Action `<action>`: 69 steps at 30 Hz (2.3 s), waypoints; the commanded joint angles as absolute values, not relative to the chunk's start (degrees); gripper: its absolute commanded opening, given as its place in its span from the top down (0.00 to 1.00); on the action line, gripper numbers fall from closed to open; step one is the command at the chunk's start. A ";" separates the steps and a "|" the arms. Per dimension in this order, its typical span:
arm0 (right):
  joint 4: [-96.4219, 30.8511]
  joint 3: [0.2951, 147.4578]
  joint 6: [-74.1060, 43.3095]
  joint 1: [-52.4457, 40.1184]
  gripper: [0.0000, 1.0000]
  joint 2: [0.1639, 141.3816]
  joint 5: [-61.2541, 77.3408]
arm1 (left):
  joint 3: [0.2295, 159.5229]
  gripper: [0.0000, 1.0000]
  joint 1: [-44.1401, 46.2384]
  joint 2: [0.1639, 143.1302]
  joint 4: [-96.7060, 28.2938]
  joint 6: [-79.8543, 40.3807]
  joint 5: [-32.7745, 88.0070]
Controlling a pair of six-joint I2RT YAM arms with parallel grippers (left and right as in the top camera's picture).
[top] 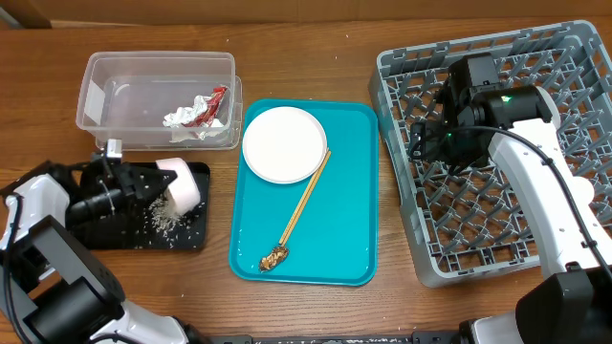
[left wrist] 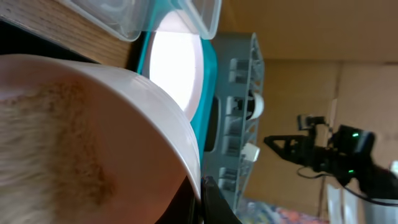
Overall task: Sort waste into correct bins and load items into the dishwasher
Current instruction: 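Lift the rice bowl with the left gripper over the black tray, then tip the rice bowl with the left gripper, pouring rice onto black tray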
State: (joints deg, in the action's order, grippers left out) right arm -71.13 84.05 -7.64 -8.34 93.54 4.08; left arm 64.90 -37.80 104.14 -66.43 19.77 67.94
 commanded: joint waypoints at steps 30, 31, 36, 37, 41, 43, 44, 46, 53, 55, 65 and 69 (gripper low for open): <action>-71.53 84.33 -7.51 -8.27 0.15 93.58 4.05 | 64.64 0.96 -47.33 106.08 -70.72 22.06 79.37; -71.50 84.33 -7.51 -8.27 0.15 93.58 4.05 | 64.64 0.96 -47.33 106.08 -68.93 21.96 78.52; -71.48 84.33 -7.51 -8.27 0.15 93.58 4.05 | 64.64 0.96 -47.18 106.06 -71.26 24.03 86.32; -71.48 84.33 -7.51 -8.27 0.15 93.58 4.08 | 64.64 0.96 -47.18 106.06 -70.94 25.52 86.24; -71.48 84.33 -7.51 -8.27 0.15 93.58 4.05 | 64.64 0.96 -47.18 106.06 -69.97 19.44 82.54; -71.48 84.33 -7.51 -8.27 0.15 93.58 4.05 | 64.64 0.96 -47.18 106.08 -70.08 21.63 82.74; -71.48 84.33 -7.51 -8.27 0.15 93.58 4.08 | 64.64 0.96 -47.18 106.08 -69.28 21.58 81.78; -71.48 84.33 -7.51 -8.27 0.15 93.58 4.05 | 64.64 0.96 -47.20 106.08 -68.77 20.12 80.71; -71.59 84.33 -7.51 -8.27 0.15 93.58 4.08 | 64.66 0.96 -46.48 106.06 -70.63 20.88 80.84; -71.66 84.33 -7.53 -8.27 0.15 93.58 4.08 | 64.66 0.96 -45.39 106.06 -72.38 23.53 80.53; -71.66 84.33 -7.51 -8.27 0.15 93.58 4.08 | 67.79 0.96 -27.11 105.82 -83.77 38.37 73.54; -71.66 84.33 -7.53 -8.27 0.15 93.58 4.08 | 70.91 0.96 -14.94 105.84 -83.31 38.11 68.03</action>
